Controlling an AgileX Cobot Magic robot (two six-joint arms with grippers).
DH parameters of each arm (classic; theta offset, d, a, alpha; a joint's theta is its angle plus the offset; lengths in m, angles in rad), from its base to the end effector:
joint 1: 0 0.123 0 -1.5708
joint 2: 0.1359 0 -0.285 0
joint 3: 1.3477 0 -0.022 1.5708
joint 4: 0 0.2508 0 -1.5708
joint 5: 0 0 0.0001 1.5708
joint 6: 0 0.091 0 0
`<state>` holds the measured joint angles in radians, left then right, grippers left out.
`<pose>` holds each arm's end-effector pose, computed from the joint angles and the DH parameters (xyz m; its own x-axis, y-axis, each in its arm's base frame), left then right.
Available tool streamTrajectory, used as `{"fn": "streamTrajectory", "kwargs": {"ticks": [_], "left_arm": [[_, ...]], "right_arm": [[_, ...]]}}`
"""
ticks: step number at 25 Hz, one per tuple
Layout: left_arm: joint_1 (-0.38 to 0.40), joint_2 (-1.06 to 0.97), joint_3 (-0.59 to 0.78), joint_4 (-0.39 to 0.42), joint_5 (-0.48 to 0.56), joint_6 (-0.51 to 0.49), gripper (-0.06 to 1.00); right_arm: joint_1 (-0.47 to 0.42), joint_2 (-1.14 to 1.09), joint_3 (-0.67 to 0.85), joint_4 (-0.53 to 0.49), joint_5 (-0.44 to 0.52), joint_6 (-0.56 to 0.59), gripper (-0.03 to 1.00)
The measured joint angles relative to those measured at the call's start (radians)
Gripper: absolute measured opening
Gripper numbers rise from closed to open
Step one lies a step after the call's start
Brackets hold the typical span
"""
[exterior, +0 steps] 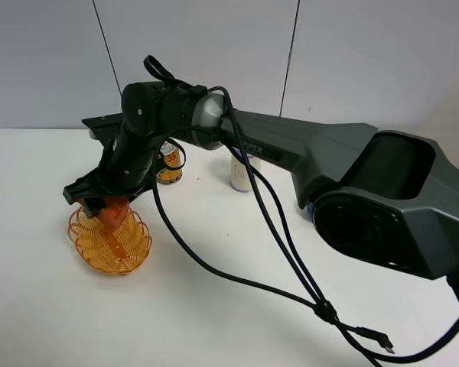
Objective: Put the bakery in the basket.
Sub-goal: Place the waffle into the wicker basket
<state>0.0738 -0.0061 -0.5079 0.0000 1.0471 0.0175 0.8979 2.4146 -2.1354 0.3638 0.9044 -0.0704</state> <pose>-0.0061 -0.0005 0.2806 -0.4313 -0.0143 -0.9021 -0.0662 0.9977 0.0158 0.3100 0.4299 0.1792 -0.6714 -0.5959 -0.4406 -0.7376 0.5951 0.3191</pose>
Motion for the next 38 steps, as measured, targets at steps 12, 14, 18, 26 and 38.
{"fn": "streamTrajectory", "kwargs": {"ticks": [12, 14, 18, 26, 38], "left_arm": [[0.0, 0.0, 0.0, 0.0, 0.0, 0.0, 1.0], [0.0, 0.0, 0.0, 0.0, 0.0, 0.0, 1.0], [0.0, 0.0, 0.0, 0.0, 0.0, 0.0, 1.0], [0.0, 0.0, 0.0, 0.0, 0.0, 0.0, 1.0], [0.0, 0.0, 0.0, 0.0, 0.0, 0.0, 1.0]], "right_arm": [[0.015, 0.049, 0.0, 0.026, -0.008, -0.021, 0.68], [0.015, 0.053, 0.0, 0.026, -0.008, -0.021, 0.68], [0.016, 0.055, 0.0, 0.026, 0.007, -0.021, 0.68], [0.025, 0.055, 0.0, 0.026, 0.009, -0.031, 0.68], [0.028, 0.055, 0.0, 0.026, -0.016, -0.031, 0.77]]}}
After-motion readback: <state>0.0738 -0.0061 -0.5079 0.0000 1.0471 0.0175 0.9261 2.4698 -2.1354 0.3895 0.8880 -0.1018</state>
